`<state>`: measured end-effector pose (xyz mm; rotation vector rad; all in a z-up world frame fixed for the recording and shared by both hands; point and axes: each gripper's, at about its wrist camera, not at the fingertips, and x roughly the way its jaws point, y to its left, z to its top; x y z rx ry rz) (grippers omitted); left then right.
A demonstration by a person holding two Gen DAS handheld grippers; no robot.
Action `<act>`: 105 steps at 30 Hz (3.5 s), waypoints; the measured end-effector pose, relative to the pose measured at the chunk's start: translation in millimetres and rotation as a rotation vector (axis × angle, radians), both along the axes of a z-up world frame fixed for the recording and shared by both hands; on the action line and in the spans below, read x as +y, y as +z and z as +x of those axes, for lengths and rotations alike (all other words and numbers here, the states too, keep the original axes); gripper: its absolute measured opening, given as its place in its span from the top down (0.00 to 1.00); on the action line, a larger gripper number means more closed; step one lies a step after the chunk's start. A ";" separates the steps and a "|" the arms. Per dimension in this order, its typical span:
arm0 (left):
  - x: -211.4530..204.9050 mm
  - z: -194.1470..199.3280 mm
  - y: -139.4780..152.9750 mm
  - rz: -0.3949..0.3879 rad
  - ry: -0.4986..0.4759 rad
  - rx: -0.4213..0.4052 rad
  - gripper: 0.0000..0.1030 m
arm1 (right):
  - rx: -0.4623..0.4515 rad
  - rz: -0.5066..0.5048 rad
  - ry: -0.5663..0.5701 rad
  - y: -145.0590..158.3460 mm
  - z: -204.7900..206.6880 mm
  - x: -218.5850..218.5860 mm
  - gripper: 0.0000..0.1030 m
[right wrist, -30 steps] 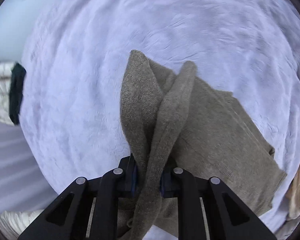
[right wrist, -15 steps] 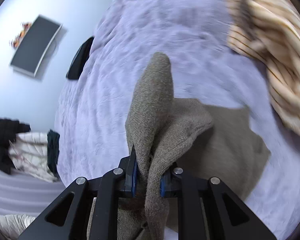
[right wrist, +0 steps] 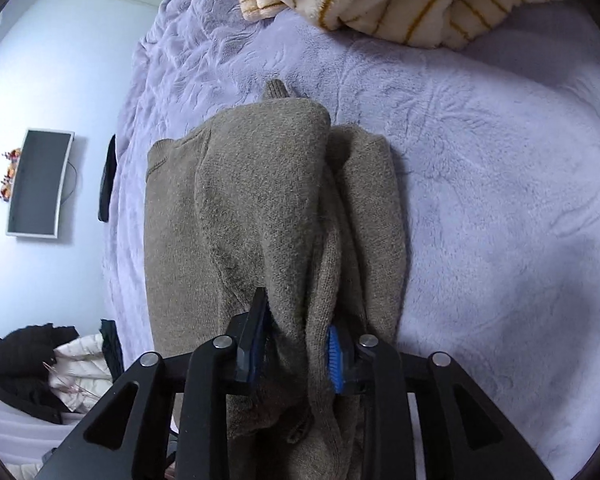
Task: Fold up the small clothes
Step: 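Open both tools and release the folded sweater, then grasp the folded sweater edge with both tools and straighten it, then open both tools and pull them back from the sweater bundle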
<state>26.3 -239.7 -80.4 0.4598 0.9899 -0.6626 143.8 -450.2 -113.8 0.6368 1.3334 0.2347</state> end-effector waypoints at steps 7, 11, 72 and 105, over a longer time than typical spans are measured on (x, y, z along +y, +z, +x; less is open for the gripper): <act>40.8 -9.4 31.5 -0.059 0.086 0.073 0.35 | -0.031 -0.095 -0.004 52.6 -33.9 5.1 0.49; 73.6 -0.1 40.9 -0.076 0.204 0.116 0.35 | -0.062 -0.075 0.024 73.8 -70.6 13.3 0.49; 132.2 63.0 -3.0 -0.115 0.614 0.252 0.82 | -0.028 -0.254 0.052 38.3 -25.2 61.2 0.73; 126.2 49.5 17.8 -0.065 0.632 0.294 0.01 | 0.123 -0.193 -0.143 43.4 -137.2 1.8 0.34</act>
